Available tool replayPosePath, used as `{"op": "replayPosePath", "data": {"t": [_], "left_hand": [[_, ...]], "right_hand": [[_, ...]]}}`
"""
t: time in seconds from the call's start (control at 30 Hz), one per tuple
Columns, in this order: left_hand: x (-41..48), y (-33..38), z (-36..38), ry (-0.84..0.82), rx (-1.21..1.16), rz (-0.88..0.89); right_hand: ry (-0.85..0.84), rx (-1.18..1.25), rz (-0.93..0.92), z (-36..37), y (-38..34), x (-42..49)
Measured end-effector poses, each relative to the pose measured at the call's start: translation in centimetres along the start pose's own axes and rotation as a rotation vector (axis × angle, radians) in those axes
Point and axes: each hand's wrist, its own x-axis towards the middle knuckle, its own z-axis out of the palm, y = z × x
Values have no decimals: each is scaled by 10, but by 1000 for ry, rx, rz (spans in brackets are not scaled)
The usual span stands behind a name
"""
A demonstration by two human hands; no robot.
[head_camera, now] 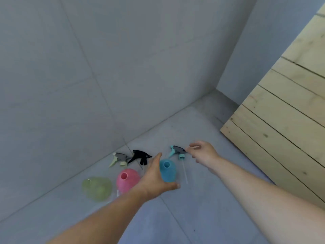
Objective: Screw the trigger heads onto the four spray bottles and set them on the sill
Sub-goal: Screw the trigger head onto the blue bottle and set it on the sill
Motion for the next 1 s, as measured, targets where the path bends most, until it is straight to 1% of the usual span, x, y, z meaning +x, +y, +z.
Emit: {"op": "replayPosePath", "data": {"t": [0.1, 0.3, 0.5, 0.7, 0.87, 1.0], "left_hand": [[11, -23, 19, 76, -17, -16], [36, -46, 32, 169, -45, -13], [55, -53, 39, 188, -67, -20], [55, -56, 42, 177, -68, -17], [48, -54, 36, 128, -71, -31], [38, -45, 27, 92, -45, -25]], "right_hand": [[-8, -11, 56, 17, 20, 23], [24, -107, 56, 44, 40, 67], [18, -277, 72, 56, 52, 96], [38, -377, 80, 58, 52, 95], [-18, -267, 105, 53, 58, 90], [-71, -140, 119, 28, 49, 79]]}}
